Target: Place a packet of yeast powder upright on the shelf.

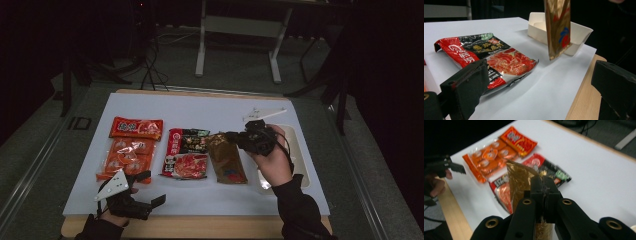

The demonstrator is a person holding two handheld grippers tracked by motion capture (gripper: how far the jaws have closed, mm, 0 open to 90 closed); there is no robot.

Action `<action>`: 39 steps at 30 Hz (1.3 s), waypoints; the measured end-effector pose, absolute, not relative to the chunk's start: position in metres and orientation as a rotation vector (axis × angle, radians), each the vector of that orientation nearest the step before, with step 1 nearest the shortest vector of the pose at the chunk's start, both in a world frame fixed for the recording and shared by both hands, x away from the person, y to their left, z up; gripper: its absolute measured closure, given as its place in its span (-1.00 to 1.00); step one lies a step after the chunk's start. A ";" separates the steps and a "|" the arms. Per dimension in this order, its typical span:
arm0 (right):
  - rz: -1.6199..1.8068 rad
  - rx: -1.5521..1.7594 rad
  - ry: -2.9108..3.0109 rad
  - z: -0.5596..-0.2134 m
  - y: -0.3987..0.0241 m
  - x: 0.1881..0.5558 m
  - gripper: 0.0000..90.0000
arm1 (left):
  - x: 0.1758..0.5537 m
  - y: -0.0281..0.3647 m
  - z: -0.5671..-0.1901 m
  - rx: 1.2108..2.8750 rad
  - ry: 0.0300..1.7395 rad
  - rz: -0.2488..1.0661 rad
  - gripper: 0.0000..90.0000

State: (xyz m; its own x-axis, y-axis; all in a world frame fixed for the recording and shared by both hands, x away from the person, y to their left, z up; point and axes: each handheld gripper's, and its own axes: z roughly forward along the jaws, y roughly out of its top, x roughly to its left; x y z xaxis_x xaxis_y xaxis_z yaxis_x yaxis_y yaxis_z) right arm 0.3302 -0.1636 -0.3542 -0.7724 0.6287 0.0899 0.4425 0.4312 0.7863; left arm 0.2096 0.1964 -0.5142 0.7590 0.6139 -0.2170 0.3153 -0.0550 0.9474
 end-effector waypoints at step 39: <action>1.473 0.858 2.219 -0.303 -0.253 0.387 0.97 | 0.207 0.201 -0.517 1.648 0.783 0.283 -0.96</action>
